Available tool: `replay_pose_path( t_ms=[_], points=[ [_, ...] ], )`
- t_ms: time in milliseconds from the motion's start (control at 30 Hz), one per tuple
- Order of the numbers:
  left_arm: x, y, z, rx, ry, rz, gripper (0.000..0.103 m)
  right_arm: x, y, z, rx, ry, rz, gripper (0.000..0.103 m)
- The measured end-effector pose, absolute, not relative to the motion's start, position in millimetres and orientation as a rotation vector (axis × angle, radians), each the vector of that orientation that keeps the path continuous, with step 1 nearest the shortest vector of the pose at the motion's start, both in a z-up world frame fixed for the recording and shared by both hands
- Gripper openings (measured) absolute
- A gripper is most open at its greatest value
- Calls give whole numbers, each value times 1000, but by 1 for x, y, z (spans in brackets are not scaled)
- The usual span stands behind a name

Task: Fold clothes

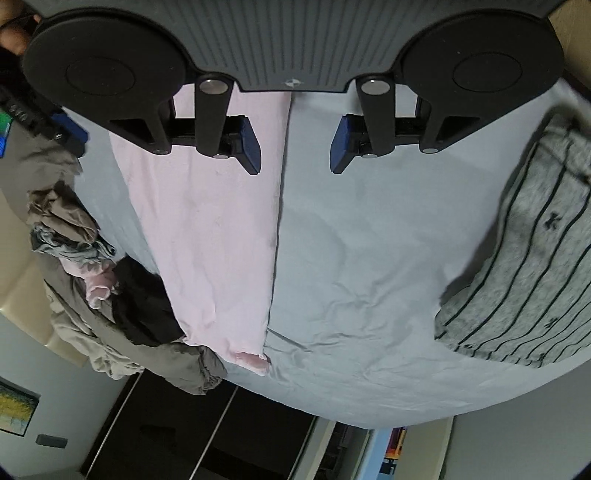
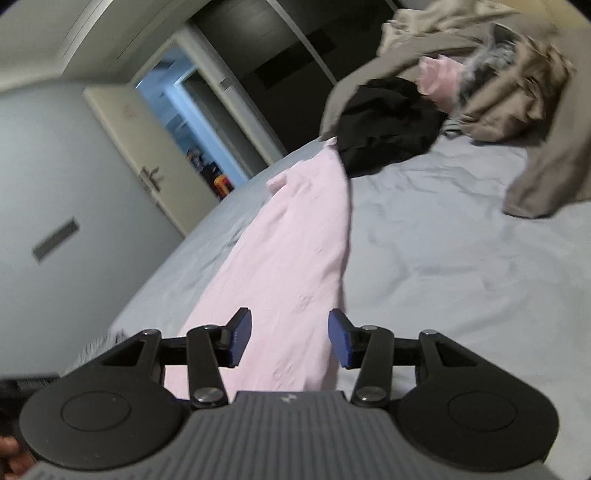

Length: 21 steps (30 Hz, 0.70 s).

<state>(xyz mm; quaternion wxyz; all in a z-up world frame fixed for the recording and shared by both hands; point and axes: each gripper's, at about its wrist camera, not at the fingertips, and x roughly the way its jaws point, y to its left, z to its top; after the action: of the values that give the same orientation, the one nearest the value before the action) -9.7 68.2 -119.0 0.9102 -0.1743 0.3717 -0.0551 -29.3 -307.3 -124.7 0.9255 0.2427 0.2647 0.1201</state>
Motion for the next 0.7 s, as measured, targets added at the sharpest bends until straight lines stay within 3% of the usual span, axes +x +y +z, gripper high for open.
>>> replay_pose_path(
  t_ms=[133,267,500,700],
  points=[
    [-18,89,-121,-427,828,-95,49,-46,-297,-123,422,609,208,59],
    [-9,100,-132,-415,953,-106,49,-67,-295,-117,395,597,191,59],
    [-40,90,-131,-326,1018,53,50,-114,-287,-104,367,605,185,61],
    [-59,57,-137,-480,1150,30,51,-124,-294,-117,325,650,162,61]
  ],
)
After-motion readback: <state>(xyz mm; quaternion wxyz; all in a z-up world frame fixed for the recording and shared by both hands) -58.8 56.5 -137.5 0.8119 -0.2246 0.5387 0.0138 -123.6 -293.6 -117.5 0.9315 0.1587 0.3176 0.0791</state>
